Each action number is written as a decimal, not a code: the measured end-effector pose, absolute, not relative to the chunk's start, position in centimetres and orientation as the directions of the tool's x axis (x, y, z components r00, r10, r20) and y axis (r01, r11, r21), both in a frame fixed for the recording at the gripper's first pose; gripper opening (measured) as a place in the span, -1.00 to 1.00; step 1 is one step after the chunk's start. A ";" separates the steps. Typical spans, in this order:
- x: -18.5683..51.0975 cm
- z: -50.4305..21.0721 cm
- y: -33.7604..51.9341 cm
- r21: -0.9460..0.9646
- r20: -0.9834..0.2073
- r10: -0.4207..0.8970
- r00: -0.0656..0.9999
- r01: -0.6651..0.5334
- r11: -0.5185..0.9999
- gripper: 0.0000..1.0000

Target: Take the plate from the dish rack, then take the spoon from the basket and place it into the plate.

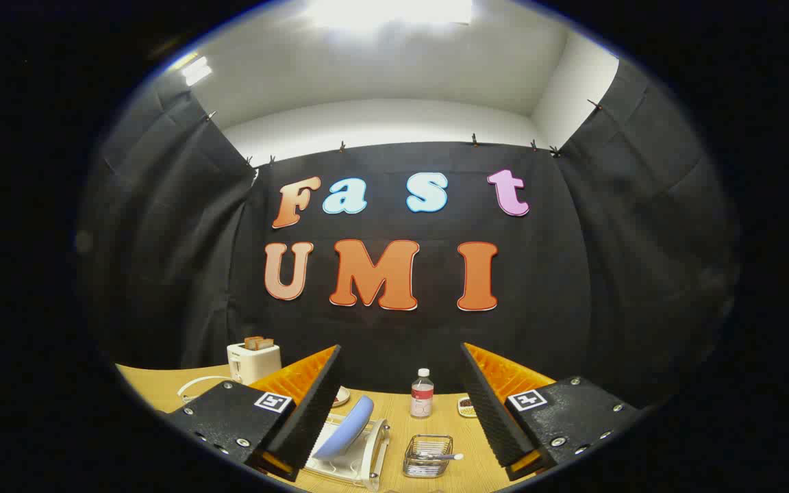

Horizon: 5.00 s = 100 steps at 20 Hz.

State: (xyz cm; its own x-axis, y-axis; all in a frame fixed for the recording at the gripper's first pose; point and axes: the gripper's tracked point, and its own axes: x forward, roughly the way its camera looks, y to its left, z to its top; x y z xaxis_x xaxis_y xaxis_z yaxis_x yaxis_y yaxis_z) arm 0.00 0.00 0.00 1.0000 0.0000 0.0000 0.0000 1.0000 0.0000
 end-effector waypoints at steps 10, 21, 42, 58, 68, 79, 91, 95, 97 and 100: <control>1.0 -1.5 0.5 -0.005 -0.062 -0.017 0.998 0.016 1.000 0.97; 3.4 -6.7 4.0 0.048 -0.289 0.058 0.956 -0.046 0.998 0.97; 9.3 -21.5 9.2 0.093 -0.774 0.129 0.620 -0.090 0.992 0.78; 8.5 -24.3 10.0 -0.077 -0.852 -0.050 0.521 -0.031 0.997 -0.17; 10.1 -19.8 9.0 -0.079 -0.788 -0.098 0.608 0.059 0.995 -0.41; 1.1 -15.2 9.7 0.189 -0.744 0.152 0.651 -0.013 0.982 -0.42; -9.2 -19.1 9.7 0.326 -0.744 0.303 0.596 -0.074 0.943 -0.42; -11.6 -21.7 10.2 0.386 -0.753 0.358 0.552 -0.071 0.920 -0.42; -12.5 -23.6 10.3 0.408 -0.768 0.372 0.522 -0.050 0.911 -0.41; -13.0 -24.7 10.4 0.459 -0.764 0.405 0.502 -0.019 0.888 -0.41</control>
State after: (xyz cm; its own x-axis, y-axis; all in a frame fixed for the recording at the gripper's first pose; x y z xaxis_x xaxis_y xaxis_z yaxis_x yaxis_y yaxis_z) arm -13.02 10.41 -24.73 0.5023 0.4052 -0.7639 -0.0193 0.8884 0.4586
